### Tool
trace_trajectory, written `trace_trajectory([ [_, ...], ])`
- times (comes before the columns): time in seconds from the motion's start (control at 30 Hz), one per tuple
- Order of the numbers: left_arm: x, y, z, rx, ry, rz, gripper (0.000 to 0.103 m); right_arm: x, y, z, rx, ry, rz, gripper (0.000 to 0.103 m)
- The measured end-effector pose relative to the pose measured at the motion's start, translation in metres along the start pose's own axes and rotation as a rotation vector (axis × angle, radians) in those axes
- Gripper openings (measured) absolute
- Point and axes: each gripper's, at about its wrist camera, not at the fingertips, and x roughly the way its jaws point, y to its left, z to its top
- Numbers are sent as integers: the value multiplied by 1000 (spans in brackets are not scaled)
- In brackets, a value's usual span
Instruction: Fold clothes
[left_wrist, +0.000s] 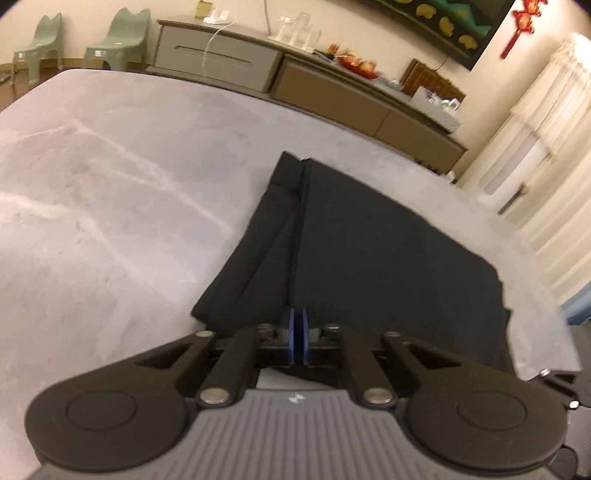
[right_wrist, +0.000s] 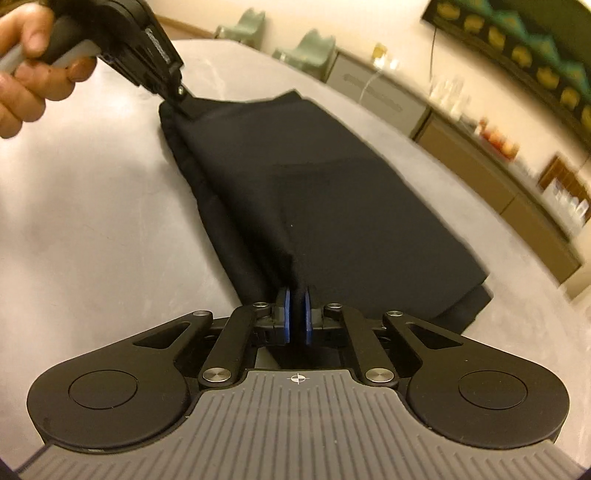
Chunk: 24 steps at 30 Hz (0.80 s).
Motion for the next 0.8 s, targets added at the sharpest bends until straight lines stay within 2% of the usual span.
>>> trace_trajectory([
  [0.03, -2, -1, -1, 8, -12, 12, 8, -1, 3, -1, -3, -10, -15, 17],
  [0.07, -8, -3, -1, 15, -39, 12, 16, -4, 7, -2, -7, -29, -30, 23],
  [0.13, -19, -6, 1, 24, -103, 2, 30, -16, 15, -2, -19, -94, -52, 45],
  [0.17, -19, -7, 2, 32, -107, -8, 40, -16, 17, -2, -34, -90, -44, 45],
  [0.2, -20, -9, 2, 40, -112, -18, 45, -11, 19, -3, -55, -64, -39, 44],
  [0.27, -19, -13, 3, 56, -112, -36, 46, -2, 12, -7, -64, -42, -37, 44],
  [0.33, -7, -20, 0, 76, -64, -35, 46, 4, -12, -6, 0, -17, -35, 44],
  [0.47, 15, -29, -6, 99, -13, 20, 46, 22, -55, -10, 49, 44, -151, 45],
  [0.57, 12, -35, -9, 126, -30, 43, 48, 19, -67, -7, 87, 96, -123, 46],
  [0.63, 11, -39, -11, 144, -41, 58, 48, 2, -65, -2, 117, 40, -90, 47],
  [0.73, 8, -45, -14, 170, -58, 81, 48, -9, -67, 6, 230, -48, -56, 53],
  [0.8, 5, -49, -16, 185, -73, 94, 48, 7, -67, 7, 300, -32, -38, 53],
])
